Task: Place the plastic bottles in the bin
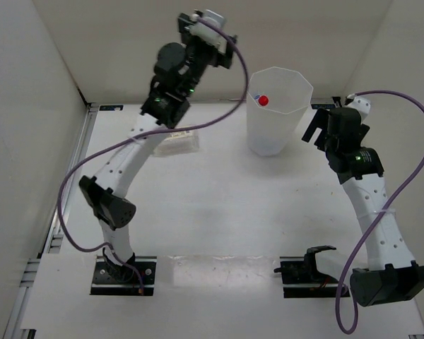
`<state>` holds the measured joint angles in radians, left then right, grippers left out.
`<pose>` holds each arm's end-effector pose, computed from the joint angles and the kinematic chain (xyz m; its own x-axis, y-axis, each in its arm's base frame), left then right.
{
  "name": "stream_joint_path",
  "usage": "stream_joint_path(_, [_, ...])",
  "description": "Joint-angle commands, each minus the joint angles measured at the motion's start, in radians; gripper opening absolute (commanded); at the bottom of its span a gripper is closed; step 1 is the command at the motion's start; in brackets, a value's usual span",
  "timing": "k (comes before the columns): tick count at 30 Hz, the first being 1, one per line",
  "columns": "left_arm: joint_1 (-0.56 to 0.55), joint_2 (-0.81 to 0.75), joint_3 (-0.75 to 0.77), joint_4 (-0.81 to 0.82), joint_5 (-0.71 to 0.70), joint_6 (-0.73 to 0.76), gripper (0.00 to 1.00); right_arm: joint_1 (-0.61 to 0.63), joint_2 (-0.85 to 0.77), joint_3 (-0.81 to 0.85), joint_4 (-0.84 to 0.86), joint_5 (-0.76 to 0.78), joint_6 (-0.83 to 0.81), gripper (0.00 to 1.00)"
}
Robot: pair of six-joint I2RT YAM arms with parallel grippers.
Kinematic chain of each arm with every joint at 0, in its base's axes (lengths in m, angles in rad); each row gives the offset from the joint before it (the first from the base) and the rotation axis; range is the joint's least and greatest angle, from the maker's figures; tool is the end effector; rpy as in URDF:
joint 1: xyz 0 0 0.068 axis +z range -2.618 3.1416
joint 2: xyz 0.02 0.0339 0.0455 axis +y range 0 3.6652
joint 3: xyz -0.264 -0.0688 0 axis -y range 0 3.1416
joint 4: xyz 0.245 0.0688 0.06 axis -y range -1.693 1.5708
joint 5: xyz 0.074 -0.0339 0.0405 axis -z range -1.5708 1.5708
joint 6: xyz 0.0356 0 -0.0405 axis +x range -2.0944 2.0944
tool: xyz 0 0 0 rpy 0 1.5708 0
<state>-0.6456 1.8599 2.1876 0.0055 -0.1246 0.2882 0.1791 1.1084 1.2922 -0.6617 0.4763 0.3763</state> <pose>0.3311 -0.2439 0.5380 0.3935 0.0567 -0.9176 0.4082 0.8835 0.2296 0.2252 0.0242 0.4050 -0.3319 0.2718 -0.9033 0.3917 0.9109 0.1302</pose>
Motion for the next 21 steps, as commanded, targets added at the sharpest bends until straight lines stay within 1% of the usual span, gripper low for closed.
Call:
stream_joint_path(1, [0.185,-0.142,-0.078,-0.174,0.037,-0.061,1.00,0.003,-0.024,0.033,-0.007,-0.047,-0.056,1.00])
stream_joint_path(2, [0.260,-0.166,-0.153,-0.203,0.105,-0.022,1.00,0.013,-0.024,0.033,-0.007,-0.056,-0.083,1.00])
stream_joint_path(3, [0.289,-0.200,-0.188,-0.243,0.190,0.035,1.00,0.013,-0.024,0.033,-0.007,-0.056,-0.094,1.00])
stream_joint_path(4, [0.311,-0.200,-0.215,-0.377,0.324,0.114,1.00,0.013,-0.024,0.033,-0.007,-0.056,-0.094,1.00])
stream_joint_path(5, [0.323,-0.200,-0.247,-0.469,0.359,0.304,1.00,0.013,-0.024,0.033,-0.007,-0.056,-0.109,1.00])
stream_joint_path(7, [0.333,-0.136,-0.247,-0.684,0.359,0.508,1.00,0.013,-0.003,0.022,-0.007,-0.065,-0.120,1.00])
stream_joint_path(8, [0.333,-0.095,-0.214,-0.911,0.341,0.693,1.00,0.013,-0.002,0.022,-0.007,-0.077,-0.120,1.00])
stream_joint_path(9, [0.333,-0.050,-0.197,-0.985,0.307,0.738,1.00,0.013,0.011,0.022,-0.007,-0.088,-0.120,1.00])
stream_joint_path(10, [0.342,0.044,-0.171,-1.053,0.262,0.785,1.00,0.013,0.030,0.022,-0.007,-0.112,-0.120,1.00])
stream_joint_path(11, [0.342,0.089,-0.145,-1.093,0.244,0.814,1.00,0.013,0.039,0.022,-0.007,-0.123,-0.120,1.00])
stream_joint_path(12, [0.362,0.128,-0.084,-1.102,0.244,0.815,1.00,0.013,0.048,0.022,-0.007,-0.133,-0.120,1.00])
stream_joint_path(13, [0.362,0.192,-0.050,-1.102,0.262,0.827,1.00,0.023,0.068,0.022,-0.007,-0.143,-0.120,1.00])
stream_joint_path(15, [0.374,0.238,0.041,-1.070,0.296,0.847,1.00,0.036,0.093,0.032,-0.007,-0.143,-0.120,1.00])
stream_joint_path(17, [0.374,0.284,0.055,-1.070,0.322,0.884,1.00,0.045,0.106,0.032,-0.018,-0.143,-0.129,1.00])
stream_joint_path(18, [0.374,0.294,0.055,-1.070,0.332,0.931,1.00,0.045,0.116,0.032,-0.018,-0.143,-0.129,1.00])
stream_joint_path(19, [0.359,0.306,0.026,-1.070,0.332,0.954,1.00,0.054,0.116,0.021,-0.018,-0.157,-0.142,1.00])
stream_joint_path(21, [0.340,0.320,-0.011,-1.121,0.321,0.991,1.00,0.066,0.137,0.010,-0.018,-0.166,-0.151,0.99])
